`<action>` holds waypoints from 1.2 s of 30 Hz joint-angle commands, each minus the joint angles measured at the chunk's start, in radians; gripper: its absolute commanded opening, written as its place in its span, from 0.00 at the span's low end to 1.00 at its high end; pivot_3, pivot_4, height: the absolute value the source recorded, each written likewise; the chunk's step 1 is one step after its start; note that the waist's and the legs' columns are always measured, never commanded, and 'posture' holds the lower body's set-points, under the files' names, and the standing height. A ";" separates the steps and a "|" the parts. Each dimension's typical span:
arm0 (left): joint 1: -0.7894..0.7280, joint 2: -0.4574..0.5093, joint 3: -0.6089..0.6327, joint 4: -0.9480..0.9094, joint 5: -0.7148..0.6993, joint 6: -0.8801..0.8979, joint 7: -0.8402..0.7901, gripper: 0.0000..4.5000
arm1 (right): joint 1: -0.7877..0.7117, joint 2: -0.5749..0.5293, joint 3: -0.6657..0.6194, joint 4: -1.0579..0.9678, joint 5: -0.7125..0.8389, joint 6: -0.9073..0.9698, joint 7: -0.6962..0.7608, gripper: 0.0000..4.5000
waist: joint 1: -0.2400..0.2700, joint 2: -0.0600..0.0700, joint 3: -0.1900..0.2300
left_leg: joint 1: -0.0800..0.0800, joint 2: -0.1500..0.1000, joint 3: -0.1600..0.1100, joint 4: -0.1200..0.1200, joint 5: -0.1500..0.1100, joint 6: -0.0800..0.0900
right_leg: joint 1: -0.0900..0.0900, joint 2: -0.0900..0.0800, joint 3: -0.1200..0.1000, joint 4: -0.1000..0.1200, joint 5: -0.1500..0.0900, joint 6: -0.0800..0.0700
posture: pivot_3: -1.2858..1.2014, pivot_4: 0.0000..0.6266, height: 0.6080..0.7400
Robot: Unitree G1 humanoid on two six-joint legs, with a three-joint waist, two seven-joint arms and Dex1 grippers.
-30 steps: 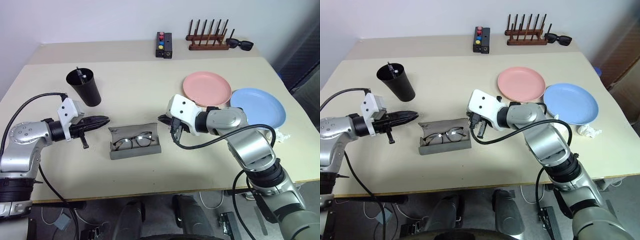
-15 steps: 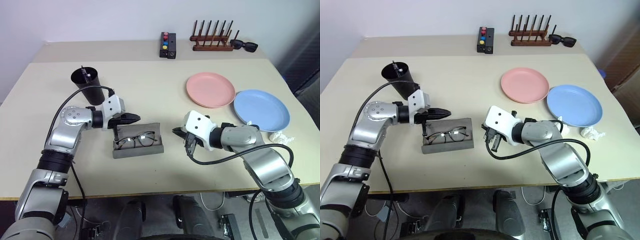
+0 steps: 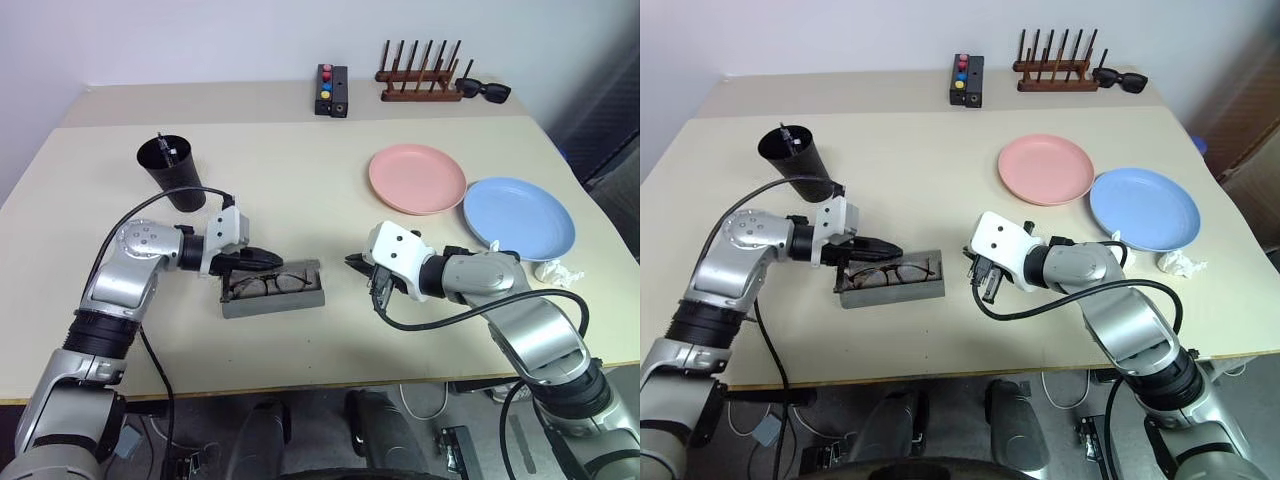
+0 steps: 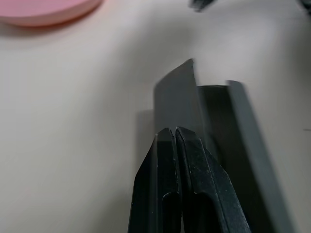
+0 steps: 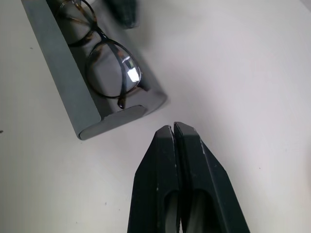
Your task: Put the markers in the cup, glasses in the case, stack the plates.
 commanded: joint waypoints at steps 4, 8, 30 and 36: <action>0.075 0.041 -0.007 -0.199 -0.048 0.097 -0.020 0.01 | -0.018 -0.009 -0.021 -0.018 0.009 -0.020 -0.009 0.00 | 0.000 0.000 0.000 | 0.000 0.000 0.000 0.000 0.000 0.000 | 0.000 0.000 0.000 0.000 0.000 0.000 | 0.52 0.24 0.96; 0.105 0.055 -0.025 -0.245 -0.022 0.110 -0.013 0.01 | -0.022 -0.005 -0.017 -0.014 0.010 -0.022 -0.014 0.00 | 0.001 0.000 0.000 | 0.000 0.000 0.000 0.000 0.000 0.000 | 0.000 0.000 0.000 0.000 0.000 0.000 | 0.52 0.24 0.96; 0.124 0.068 0.252 -0.202 -0.177 0.139 0.168 0.01 | 0.022 -0.123 -0.179 0.104 0.020 -0.122 -0.013 0.00 | 0.000 0.000 0.000 | 0.000 0.000 0.000 0.000 0.000 0.000 | 0.000 0.000 0.000 0.000 0.000 0.000 | 0.52 0.24 0.96; 0.192 0.062 0.255 -0.225 -0.171 0.100 0.200 0.00 | 0.017 -0.155 -0.220 0.302 -0.027 -0.227 -0.044 0.18 | 0.002 0.000 0.000 | 0.000 0.000 0.001 0.000 0.000 0.000 | 0.000 0.000 0.000 -0.001 0.000 0.000 | 0.52 0.24 0.96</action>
